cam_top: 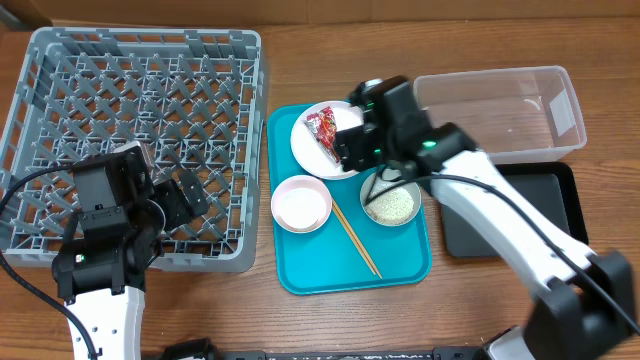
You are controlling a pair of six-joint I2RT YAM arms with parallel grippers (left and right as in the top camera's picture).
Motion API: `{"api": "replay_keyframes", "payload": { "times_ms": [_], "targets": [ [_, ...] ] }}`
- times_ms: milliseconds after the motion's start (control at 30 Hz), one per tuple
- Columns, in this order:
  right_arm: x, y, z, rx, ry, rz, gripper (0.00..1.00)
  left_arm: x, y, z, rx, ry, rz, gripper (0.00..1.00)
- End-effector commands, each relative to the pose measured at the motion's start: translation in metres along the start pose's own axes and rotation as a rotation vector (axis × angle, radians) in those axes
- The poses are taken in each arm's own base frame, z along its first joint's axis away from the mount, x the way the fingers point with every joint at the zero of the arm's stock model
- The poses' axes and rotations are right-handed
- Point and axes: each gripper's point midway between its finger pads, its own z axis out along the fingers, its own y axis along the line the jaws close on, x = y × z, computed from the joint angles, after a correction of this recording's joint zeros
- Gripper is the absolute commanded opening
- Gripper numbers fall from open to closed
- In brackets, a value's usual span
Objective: Sort waste into correct bins and load items into the dishwasher
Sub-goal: 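Grasp the red wrapper and drop it into the clear bin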
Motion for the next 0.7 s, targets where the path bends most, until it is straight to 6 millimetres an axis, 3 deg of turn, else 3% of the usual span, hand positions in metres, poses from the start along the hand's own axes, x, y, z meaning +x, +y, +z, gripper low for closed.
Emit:
{"api": "replay_keyframes", "payload": {
  "times_ms": [0, 133, 267, 433, 633, 667],
  "targets": [
    [-0.003, 0.002, 0.024, 0.043, -0.003, 0.029, 0.79, -0.011, -0.001, -0.007, -0.003, -0.032, -0.015, 1.0],
    [0.008, 0.004, 0.058, 0.045, 0.032, 0.029, 0.66, -0.011, -0.001, -0.007, -0.003, -0.032, -0.015, 1.0],
    [0.012, -0.006, 0.082, 0.089, 0.029, 0.083, 0.66, -0.011, -0.001, -0.006, -0.003, -0.03, -0.015, 1.0],
    [0.015, -0.007, 0.101, 0.086, 0.031, 0.1, 0.61, -0.01, 0.0, -0.004, -0.005, -0.022, -0.016, 1.0],
    [0.03, -0.01, 0.118, 0.09, 0.074, 0.102, 0.48, -0.009, 0.0, 0.0, -0.009, -0.006, -0.017, 1.0],
    [0.032, -0.011, 0.12, 0.091, 0.079, 0.102, 0.42, -0.009, 0.0, 0.001, -0.009, -0.004, -0.017, 1.0]
  ]
}}
